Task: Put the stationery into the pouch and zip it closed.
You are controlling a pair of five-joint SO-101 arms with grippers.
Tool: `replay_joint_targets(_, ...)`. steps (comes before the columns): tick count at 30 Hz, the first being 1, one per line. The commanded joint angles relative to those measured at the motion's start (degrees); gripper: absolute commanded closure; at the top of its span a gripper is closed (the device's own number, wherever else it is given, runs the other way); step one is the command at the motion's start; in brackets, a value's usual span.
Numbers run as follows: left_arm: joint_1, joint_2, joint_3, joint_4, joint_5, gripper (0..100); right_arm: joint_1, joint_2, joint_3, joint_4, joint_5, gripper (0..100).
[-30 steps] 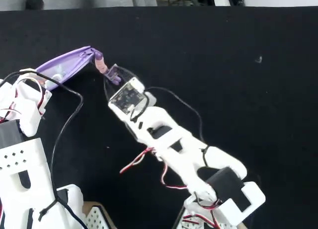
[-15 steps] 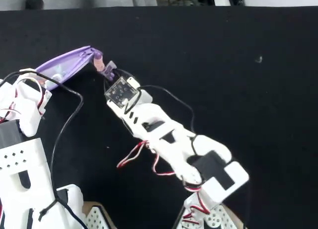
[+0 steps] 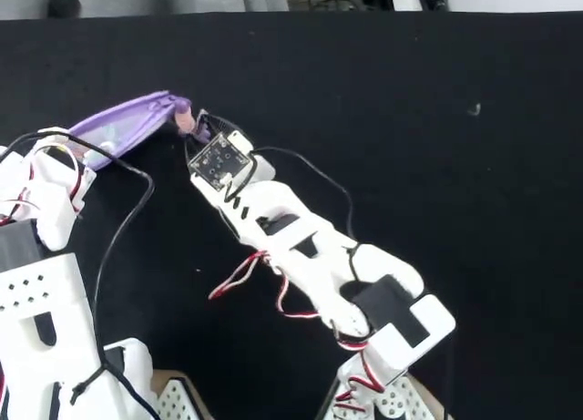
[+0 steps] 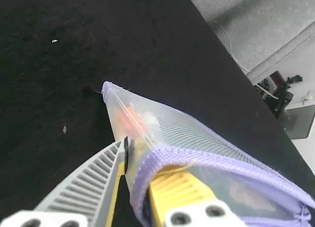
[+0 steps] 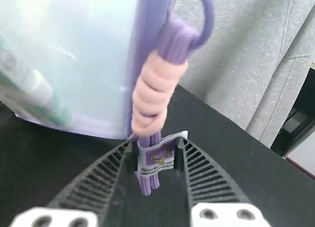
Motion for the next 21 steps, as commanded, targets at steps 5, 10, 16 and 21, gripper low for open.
replay_joint_targets(5,-0.2,-0.5,-0.8,-1.7,0.5,97,-0.6,-2.8,-2.9,0.8,0.0,74.3)
replay_joint_targets(10,-0.2,-0.5,-1.1,-1.7,0.5,97,-0.9,-5.0,-3.2,6.8,0.4,71.0)
replay_joint_targets(16,-0.3,-0.8,-0.7,-1.7,0.5,97,-1.0,-0.4,-5.3,5.4,0.4,71.0)
replay_joint_targets(21,-0.3,-1.0,-0.7,-1.3,0.5,97,-0.9,6.5,-10.0,5.4,0.4,73.7)
